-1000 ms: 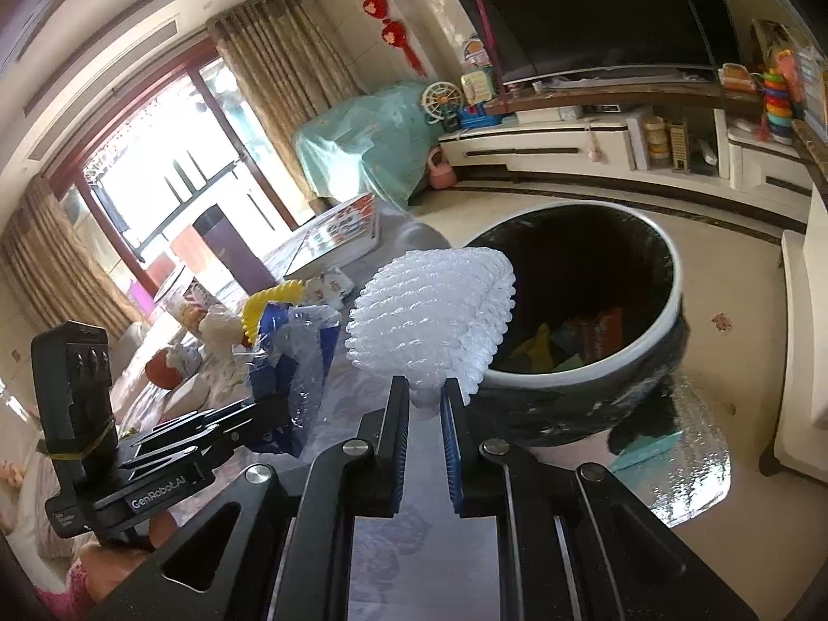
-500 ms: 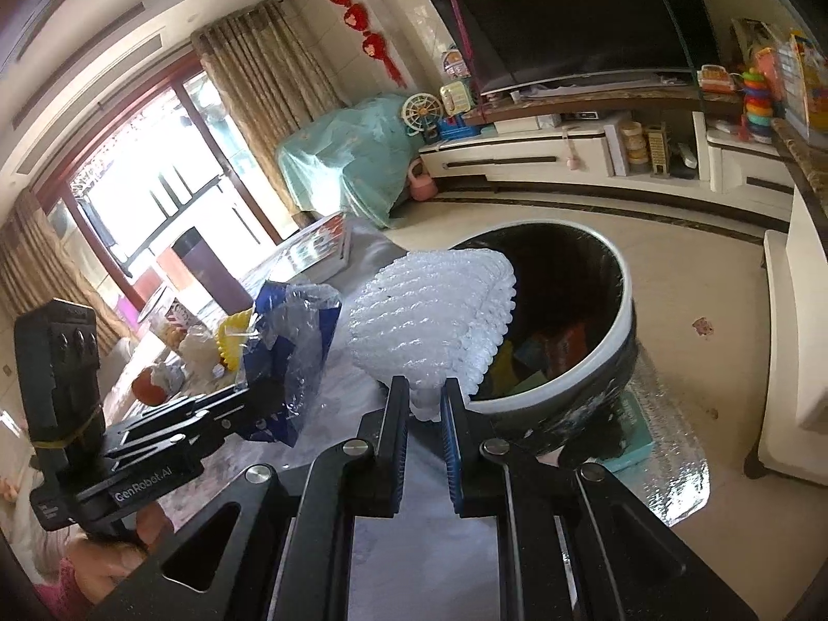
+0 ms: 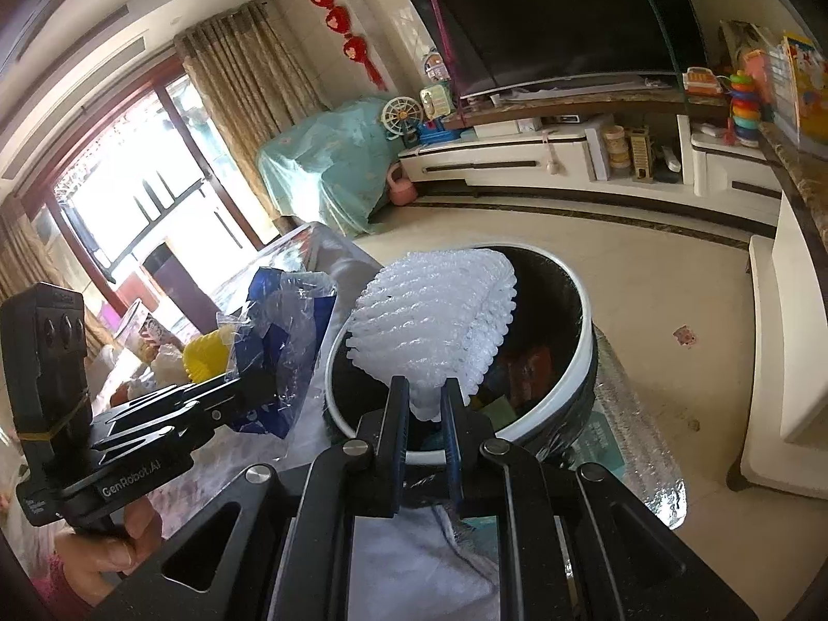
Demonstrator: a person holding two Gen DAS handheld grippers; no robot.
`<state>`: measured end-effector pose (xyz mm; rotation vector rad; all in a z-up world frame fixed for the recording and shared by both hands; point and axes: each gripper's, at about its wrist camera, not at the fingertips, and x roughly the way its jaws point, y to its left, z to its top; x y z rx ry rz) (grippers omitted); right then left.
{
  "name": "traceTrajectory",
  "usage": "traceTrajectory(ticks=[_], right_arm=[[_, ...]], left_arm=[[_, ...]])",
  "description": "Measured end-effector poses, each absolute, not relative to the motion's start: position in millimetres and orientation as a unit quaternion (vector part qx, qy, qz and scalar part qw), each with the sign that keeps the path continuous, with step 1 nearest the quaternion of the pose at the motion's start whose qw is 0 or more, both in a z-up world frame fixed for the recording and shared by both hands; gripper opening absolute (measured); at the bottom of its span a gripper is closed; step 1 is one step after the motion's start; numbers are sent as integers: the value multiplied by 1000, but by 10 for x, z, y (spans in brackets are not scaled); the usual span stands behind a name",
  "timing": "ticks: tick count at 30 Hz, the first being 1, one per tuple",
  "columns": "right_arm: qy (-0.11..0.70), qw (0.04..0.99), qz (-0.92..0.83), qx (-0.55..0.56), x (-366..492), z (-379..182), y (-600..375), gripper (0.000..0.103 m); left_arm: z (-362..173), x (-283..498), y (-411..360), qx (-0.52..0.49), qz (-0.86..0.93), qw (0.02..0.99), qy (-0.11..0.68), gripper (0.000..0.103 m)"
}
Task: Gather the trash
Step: 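Carry the blue bag and white foam net over the bin and release both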
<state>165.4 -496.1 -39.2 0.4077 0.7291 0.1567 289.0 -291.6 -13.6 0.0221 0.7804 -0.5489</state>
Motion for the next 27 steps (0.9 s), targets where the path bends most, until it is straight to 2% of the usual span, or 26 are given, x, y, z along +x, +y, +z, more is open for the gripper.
traceTrajectory(ticks=[27], right_arm=[[375, 904, 65, 196, 1991, -534, -5101, 12]], left_arm=[[-364, 3450, -3316, 18, -256, 877, 406, 21]])
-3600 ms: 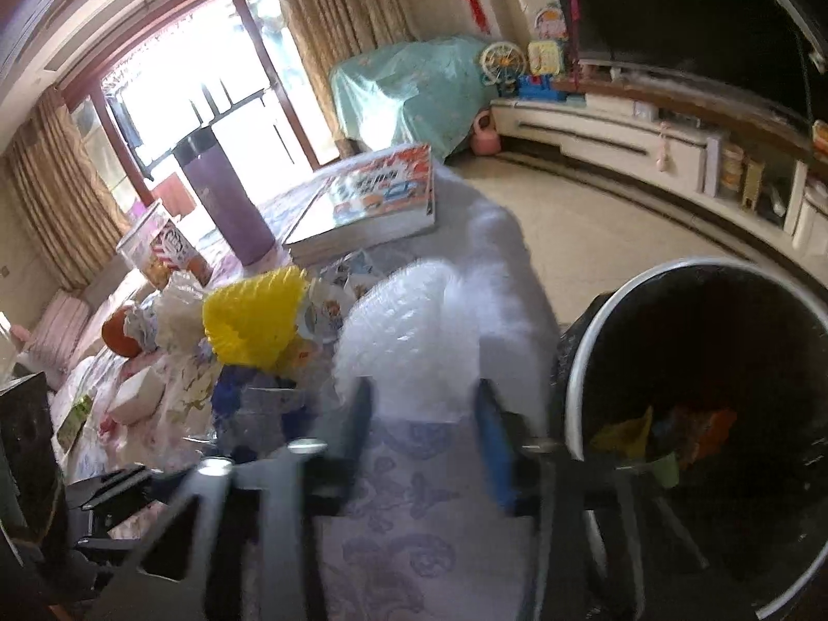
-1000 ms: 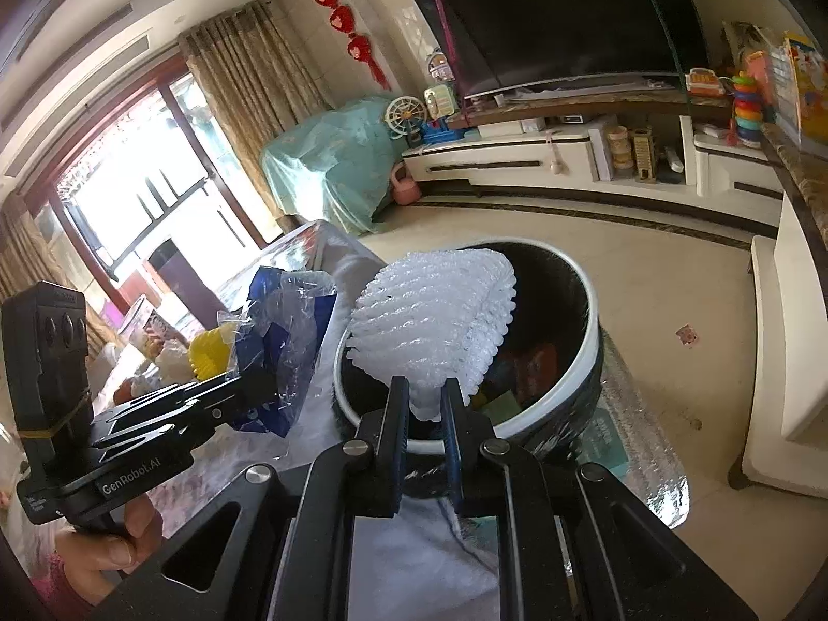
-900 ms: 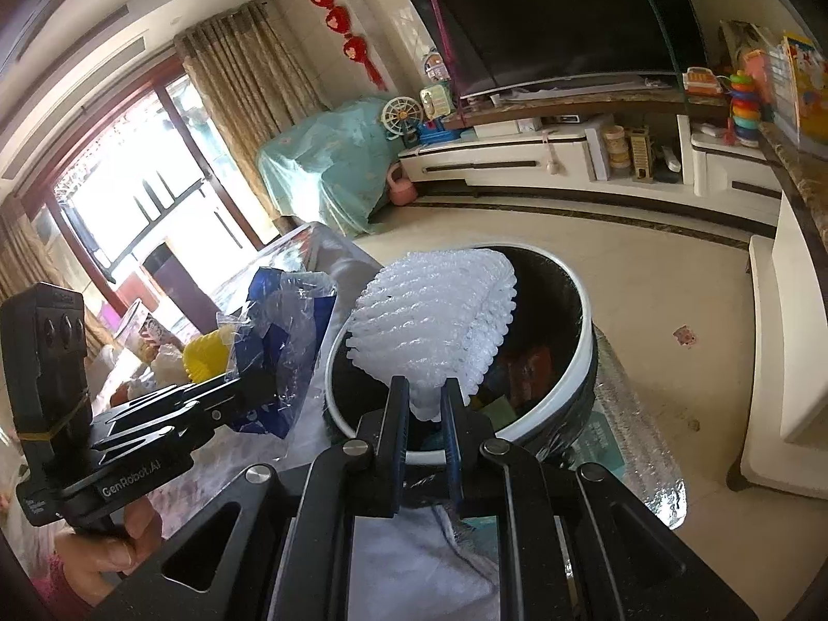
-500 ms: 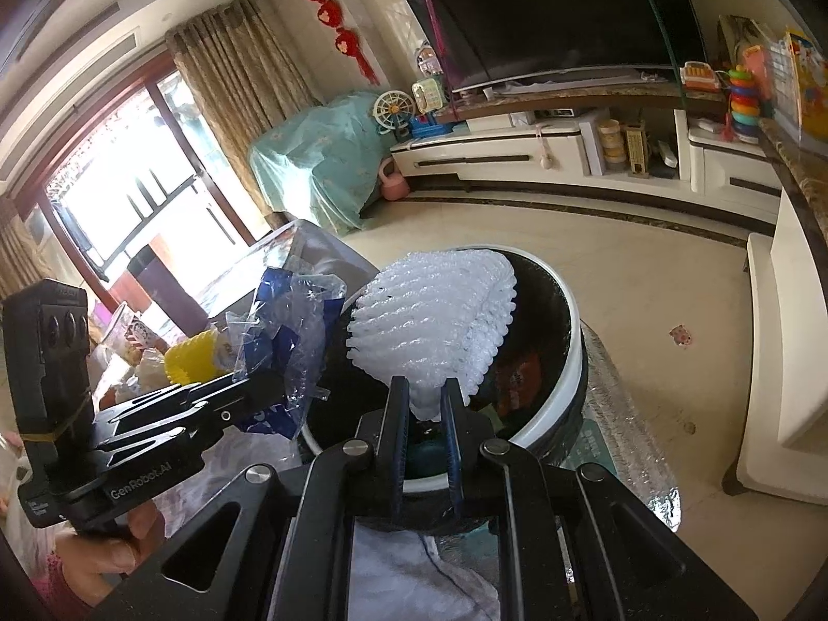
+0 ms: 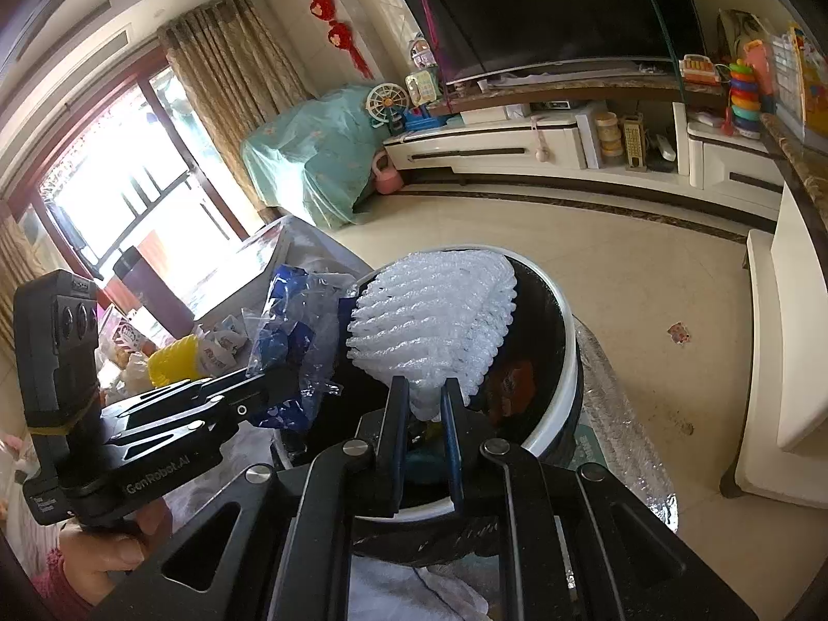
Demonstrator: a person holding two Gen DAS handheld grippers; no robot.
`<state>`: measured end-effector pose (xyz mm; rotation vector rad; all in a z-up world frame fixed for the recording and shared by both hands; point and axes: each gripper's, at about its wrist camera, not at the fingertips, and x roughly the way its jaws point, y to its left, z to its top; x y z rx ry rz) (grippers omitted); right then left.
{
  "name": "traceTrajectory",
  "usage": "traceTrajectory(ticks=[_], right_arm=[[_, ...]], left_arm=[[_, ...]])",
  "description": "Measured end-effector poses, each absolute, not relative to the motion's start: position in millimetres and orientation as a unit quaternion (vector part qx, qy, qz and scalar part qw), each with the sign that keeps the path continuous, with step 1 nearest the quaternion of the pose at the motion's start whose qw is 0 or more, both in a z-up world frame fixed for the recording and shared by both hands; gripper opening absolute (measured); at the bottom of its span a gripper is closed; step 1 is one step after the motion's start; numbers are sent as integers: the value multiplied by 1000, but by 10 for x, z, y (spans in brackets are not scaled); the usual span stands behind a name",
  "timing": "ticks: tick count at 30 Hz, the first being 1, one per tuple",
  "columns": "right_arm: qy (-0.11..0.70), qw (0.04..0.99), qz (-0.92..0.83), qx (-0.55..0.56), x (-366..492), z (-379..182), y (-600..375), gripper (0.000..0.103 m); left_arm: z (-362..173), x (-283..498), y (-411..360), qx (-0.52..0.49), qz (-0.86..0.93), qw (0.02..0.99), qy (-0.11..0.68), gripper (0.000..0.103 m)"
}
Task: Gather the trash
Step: 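Carry the blue bag and white foam net over the bin and release both, then grasp the pink sparkly hairbrush with the left tool while the right tool grasps the white foam block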
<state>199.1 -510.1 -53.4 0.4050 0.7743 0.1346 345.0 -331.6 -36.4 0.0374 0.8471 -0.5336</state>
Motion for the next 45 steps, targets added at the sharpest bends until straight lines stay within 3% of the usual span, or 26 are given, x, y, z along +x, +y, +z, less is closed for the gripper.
traceTrajectory(ticks=[9, 14, 16, 17, 19, 22, 25, 45], right_arm=[[379, 902, 62, 196, 2024, -558, -5129, 16], [379, 902, 56, 199, 2032, -563, -5122, 21], [378, 902, 55, 204, 2021, -561, -5133, 36], [376, 902, 55, 205, 2006, -556, -5137, 41], [370, 904, 55, 208, 1974, -534, -5140, 65], [356, 909, 52, 212, 1895, -470, -5119, 84], [340, 911, 49, 226, 1786, -401, -5089, 95], [360, 904, 124, 195, 1467, -453, -3894, 96]], left_arm=[[-367, 3482, -3364, 17, -257, 875, 410, 25], [-339, 3456, -3326, 14, -253, 878, 406, 43], [-324, 3417, -3306, 11, -248, 882, 401, 56], [-317, 3382, -3279, 8, -248, 884, 397, 56], [-321, 3314, -3242, 4, -246, 885, 395, 59], [-340, 3165, -3126, -2, -233, 891, 390, 70], [-359, 2994, -2948, -21, -223, 895, 387, 75], [-399, 1764, -1518, -108, -123, 911, 378, 76]])
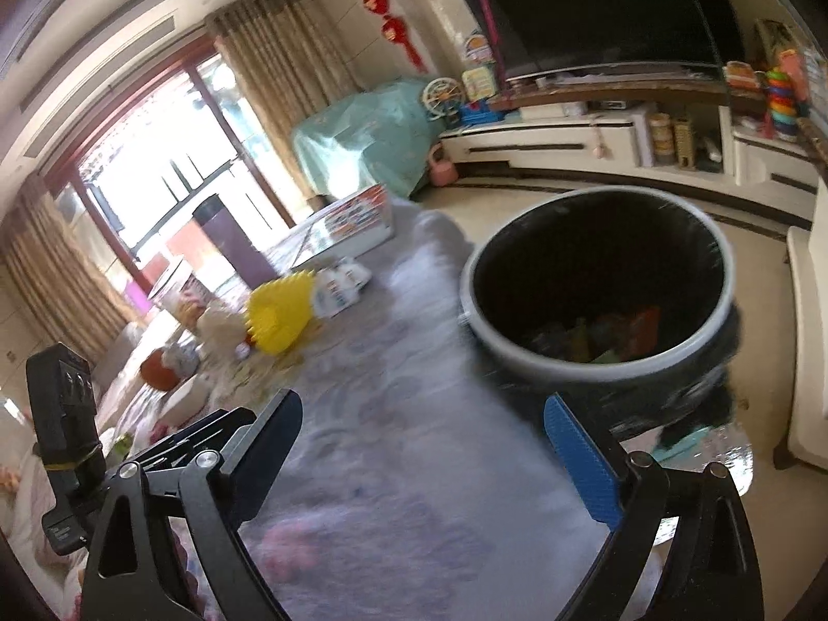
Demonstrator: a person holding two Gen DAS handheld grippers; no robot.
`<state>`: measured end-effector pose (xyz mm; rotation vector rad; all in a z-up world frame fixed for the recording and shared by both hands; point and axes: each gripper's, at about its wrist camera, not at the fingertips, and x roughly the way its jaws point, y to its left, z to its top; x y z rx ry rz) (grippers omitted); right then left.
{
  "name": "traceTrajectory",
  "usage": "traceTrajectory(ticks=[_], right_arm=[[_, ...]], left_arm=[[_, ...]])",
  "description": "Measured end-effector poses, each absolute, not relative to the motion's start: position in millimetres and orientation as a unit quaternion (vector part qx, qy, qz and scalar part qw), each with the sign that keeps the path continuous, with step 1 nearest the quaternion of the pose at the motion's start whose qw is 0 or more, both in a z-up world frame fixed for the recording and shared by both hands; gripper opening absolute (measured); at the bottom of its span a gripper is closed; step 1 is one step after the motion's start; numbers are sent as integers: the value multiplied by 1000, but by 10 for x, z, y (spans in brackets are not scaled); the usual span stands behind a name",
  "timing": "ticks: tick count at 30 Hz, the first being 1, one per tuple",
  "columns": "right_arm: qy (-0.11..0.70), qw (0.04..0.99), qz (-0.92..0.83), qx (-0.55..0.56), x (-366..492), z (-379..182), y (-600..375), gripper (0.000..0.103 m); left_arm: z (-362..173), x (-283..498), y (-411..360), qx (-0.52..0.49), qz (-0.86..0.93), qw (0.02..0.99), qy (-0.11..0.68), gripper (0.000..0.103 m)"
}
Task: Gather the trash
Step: 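Grasp the pink sparkly hairbrush with the left tool while the right tool grasps the white foam block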
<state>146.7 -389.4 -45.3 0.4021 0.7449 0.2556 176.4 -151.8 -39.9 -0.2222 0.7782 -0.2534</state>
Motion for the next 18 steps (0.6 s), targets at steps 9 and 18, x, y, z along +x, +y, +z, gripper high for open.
traceTrajectory(ticks=[9, 18], right_arm=[[378, 894, 166, 177, 1440, -540, -3360, 96], [393, 882, 219, 142, 1423, -605, -2809, 96]], left_arm=[[-407, 1334, -997, -122, -69, 913, 383, 76], [-355, 961, -497, -137, -19, 914, 381, 76]])
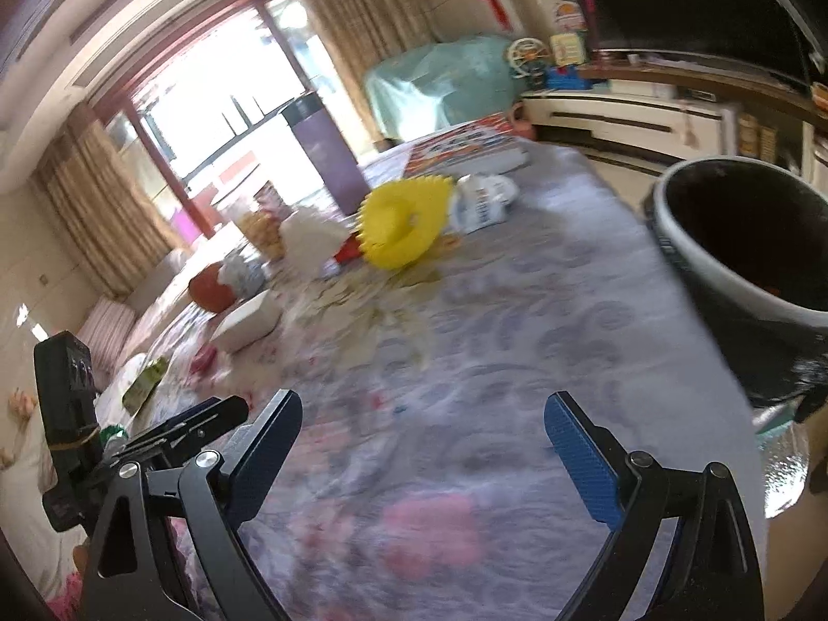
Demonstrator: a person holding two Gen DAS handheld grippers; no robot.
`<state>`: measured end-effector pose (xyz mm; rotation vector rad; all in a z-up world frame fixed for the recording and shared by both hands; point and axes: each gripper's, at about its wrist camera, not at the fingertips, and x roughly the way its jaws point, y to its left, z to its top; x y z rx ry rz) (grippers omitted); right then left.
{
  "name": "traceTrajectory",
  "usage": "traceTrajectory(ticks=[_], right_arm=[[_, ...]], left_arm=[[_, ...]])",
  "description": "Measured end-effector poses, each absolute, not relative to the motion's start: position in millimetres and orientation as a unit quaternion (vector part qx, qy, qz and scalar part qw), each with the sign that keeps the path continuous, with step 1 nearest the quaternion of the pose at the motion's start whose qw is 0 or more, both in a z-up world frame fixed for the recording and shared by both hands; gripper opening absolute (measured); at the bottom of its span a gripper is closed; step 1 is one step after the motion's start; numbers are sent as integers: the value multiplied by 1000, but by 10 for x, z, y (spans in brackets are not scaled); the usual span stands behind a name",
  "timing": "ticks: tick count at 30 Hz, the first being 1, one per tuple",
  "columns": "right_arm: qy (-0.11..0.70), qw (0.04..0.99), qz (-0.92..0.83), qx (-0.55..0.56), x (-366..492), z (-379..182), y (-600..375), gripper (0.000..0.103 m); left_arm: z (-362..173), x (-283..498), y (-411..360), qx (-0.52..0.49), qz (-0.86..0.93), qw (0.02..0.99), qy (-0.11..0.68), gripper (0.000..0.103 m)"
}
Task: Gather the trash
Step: 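Grasp the pink sparkly hairbrush with the left tool while the right tool grasps the white foam block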
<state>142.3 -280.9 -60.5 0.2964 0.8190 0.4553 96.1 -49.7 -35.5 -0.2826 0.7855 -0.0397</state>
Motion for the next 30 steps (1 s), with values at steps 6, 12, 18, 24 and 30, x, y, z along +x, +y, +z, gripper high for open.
traceTrajectory(ticks=[6, 12, 18, 24, 30], right_arm=[[400, 874, 243, 132, 1460, -631, -2522, 96], [408, 863, 272, 120, 1517, -678, -2174, 96], [410, 853, 303, 109, 1621, -698, -1773, 96], [411, 847, 322, 106, 1803, -708, -1430, 96], [419, 836, 338, 106, 2008, -759, -1158, 95]], left_arm=[[-317, 834, -218, -142, 10, 915, 378, 76], [-342, 812, 103, -153, 39, 912, 379, 76], [-416, 895, 391, -155, 60, 906, 390, 76], [-447, 1093, 637, -141, 71, 903, 400, 76], [-492, 1392, 826, -114, 78, 901, 410, 76]])
